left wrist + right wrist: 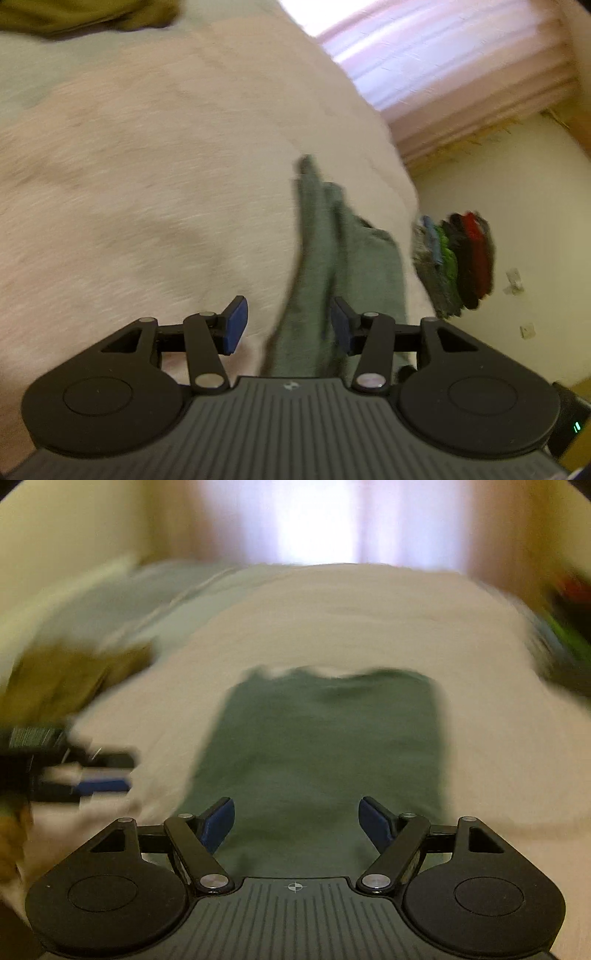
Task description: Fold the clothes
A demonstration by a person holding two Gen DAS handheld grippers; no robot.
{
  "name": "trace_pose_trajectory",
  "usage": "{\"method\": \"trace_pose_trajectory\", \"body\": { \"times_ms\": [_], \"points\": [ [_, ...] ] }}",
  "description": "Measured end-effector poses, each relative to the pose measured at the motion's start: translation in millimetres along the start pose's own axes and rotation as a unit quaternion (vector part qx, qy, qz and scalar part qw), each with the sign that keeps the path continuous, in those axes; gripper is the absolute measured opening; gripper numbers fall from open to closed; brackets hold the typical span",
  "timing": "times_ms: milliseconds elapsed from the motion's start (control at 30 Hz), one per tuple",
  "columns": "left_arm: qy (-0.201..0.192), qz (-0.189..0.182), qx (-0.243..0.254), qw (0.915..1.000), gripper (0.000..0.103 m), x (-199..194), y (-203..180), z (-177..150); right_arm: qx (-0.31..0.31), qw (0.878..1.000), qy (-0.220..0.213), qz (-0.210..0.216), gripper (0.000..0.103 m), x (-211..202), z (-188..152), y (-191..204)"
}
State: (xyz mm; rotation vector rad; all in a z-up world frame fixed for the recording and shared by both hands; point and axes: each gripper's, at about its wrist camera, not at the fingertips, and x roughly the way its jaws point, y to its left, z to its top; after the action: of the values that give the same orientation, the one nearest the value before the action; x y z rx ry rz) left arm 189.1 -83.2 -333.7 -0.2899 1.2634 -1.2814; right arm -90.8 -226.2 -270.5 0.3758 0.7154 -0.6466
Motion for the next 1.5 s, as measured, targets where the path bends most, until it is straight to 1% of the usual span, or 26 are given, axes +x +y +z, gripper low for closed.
{"method": "trace_pose_trajectory", "body": {
  "times_ms": [67,133,200,233,300,367,400,433,533,633,700,733,767,800,833,900,1000,1100,1167,1267,1333,1400,1433,1467,1500],
  "points": [
    [0.010,-0.012,0.019,0.9997,0.044,20,-15,10,0.090,0.996,-0.005,-0.005,0.076,-2,6,-50],
    [0.023,-0.027,0.035,0.9988,0.044,42,-30,21,0.174,0.985,-0.009,-0.011,0.076,1,12,-100],
    [0.036,-0.042,0.044,0.9975,0.044,68,-38,34,0.235,0.972,-0.007,-0.015,0.076,13,14,-143],
    [0.041,-0.044,0.048,0.9970,0.042,80,-42,41,0.263,0.965,-0.005,-0.005,0.076,19,15,-158],
    [0.047,-0.037,0.059,0.9965,0.042,103,-48,54,0.318,0.948,-0.001,0.027,0.076,34,19,-185],
    [0.053,-0.025,0.062,0.9963,0.041,122,-48,65,0.351,0.935,-0.001,0.059,0.076,52,23,-197],
    [0.056,-0.023,0.060,0.9964,0.039,129,-47,69,0.359,0.931,-0.002,0.071,0.076,58,25,-200],
    [0.059,-0.026,0.054,0.9964,0.037,135,-45,72,0.362,0.928,-0.004,0.082,0.076,63,27,-201],
    [0.065,-0.027,0.050,0.9963,0.036,147,-43,77,0.364,0.926,-0.010,0.101,0.076,75,35,-207],
    [0.066,-0.020,0.059,0.9959,0.036,155,-44,77,0.362,0.926,-0.012,0.108,0.076,84,42,-212],
    [0.068,-0.019,0.063,0.9955,0.034,160,-45,75,0.359,0.926,-0.014,0.112,0.076,94,43,-211],
    [0.070,-0.018,0.066,0.9953,0.027,162,-45,74,0.357,0.927,-0.014,0.113,0.076,100,43,-210],
    [0.070,-0.019,0.069,0.9949,0.007,164,-46,73,0.353,0.929,-0.014,0.114,0.076,105,43,-208],
    [0.068,-0.022,0.076,0.9945,0.002,164,-49,72,0.346,0.931,-0.014,0.112,0.076,110,45,-206],
    [0.062,-0.024,0.085,0.9942,0.002,161,-52,72,0.337,0.935,-0.015,0.109,0.075,114,47,-202],
    [0.045,-0.028,0.112,0.9924,0.002,152,-61,70,0.318,0.942,-0.015,0.103,0.063,119,53,-195],
    [0.014,-0.024,0.153,0.9878,0.002,130,-76,68,0.289,0.952,-0.014,0.096,0.063,121,60,-184],
    [-0.013,-0.004,0.175,0.9844,0.002,111,-77,73,0.247,0.966,-0.012,0.079,0.063,125,69,-168],
    [-0.013,0.008,0.167,0.9858,0.002,108,-67,79,0.225,0.972,-0.007,0.067,0.063,132,73,-158],
    [0.000,0.026,0.140,0.9899,0.002,115,-48,80,0.192,0.980,-0.002,0.049,0.063,143,76,-145],
    [-0.001,0.028,0.130,0.9911,0.003,118,-41,78,0.170,0.985,0.001,0.038,0.063,149,77,-138],
    [0.000,0.033,0.117,0.9926,0.005,121,-35,76,0.160,0.987,0.003,0.033,0.063,151,75,-134],
    [0.001,0.036,0.109,0.9933,0.011,122,-31,76,0.156,0.987,0.004,0.031,0.063,152,74,-133],
    [0.002,0.040,0.102,0.9940,0.016,123,-28,75,0.158,0.987,0.001,0.029,0.063,150,71,-133],
    [0.001,0.040,0.094,0.9948,0.016,122,-25,74,0.162,0.986,-0.003,0.029,0.063,144,67,-134]
  ]
}}
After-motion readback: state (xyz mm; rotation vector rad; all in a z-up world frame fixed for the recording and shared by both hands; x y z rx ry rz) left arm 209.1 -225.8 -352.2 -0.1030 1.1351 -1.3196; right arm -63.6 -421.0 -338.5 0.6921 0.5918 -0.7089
